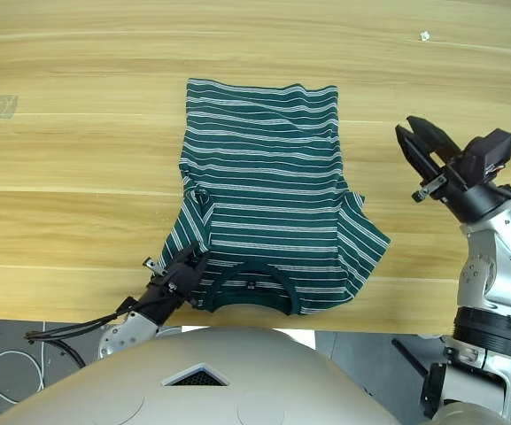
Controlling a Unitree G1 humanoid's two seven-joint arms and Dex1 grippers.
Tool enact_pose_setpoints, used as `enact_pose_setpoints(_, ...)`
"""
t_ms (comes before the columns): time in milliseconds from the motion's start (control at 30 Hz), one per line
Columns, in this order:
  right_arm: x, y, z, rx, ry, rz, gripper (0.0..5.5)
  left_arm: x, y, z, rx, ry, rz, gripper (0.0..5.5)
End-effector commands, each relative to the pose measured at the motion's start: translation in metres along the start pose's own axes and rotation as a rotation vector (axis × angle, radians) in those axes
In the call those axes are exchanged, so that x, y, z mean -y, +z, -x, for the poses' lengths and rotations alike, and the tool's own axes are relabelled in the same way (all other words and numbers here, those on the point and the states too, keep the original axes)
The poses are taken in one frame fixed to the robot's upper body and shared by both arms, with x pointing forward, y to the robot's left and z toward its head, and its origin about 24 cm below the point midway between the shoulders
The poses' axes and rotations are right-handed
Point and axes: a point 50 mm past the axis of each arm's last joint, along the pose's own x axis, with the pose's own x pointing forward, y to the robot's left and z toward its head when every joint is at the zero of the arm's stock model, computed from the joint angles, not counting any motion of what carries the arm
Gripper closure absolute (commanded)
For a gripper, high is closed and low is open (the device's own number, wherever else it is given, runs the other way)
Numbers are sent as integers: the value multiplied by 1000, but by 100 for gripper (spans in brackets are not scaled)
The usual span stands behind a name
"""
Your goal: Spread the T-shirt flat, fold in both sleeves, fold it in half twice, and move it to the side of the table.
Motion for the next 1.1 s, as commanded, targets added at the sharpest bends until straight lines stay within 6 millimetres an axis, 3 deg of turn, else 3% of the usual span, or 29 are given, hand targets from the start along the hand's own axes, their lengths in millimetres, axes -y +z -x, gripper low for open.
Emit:
enact_pose_setpoints(33, 1, -14, 21, -15, -32, -162, 460, -3, 7, 4, 56, -14, -1, 422)
enact_pose_setpoints(200, -5, -46, 60, -113, -1, -453, 460, -24, 20, 16, 155, -4, 35, 422)
enact_pose_setpoints(333, -6, -71, 86, -242, 12, -547, 460, -78, 11, 24, 123, 270, 89, 422)
enact_pose_setpoints(367, -5, -75, 87, -262, 11, -548, 445, -94, 5, 27, 90, 402, 116, 421)
enact_pose_setpoints(433, -3, -80, 88, -306, 14, -535, 410, -109, -1, 34, 66, 523, 149, 421)
enact_pose_setpoints(600, -2, -96, 94, -472, 28, -467, 324, -106, -3, 37, 48, 527, 168, 421)
enact_pose_setpoints(833, -11, -100, 99, -519, 125, -516, 323, -105, -7, 35, 30, 526, 166, 421)
enact_pose_setpoints(1100, -2, -89, 107, -320, 71, -719, 323, -97, -11, 32, 13, 502, 157, 421)
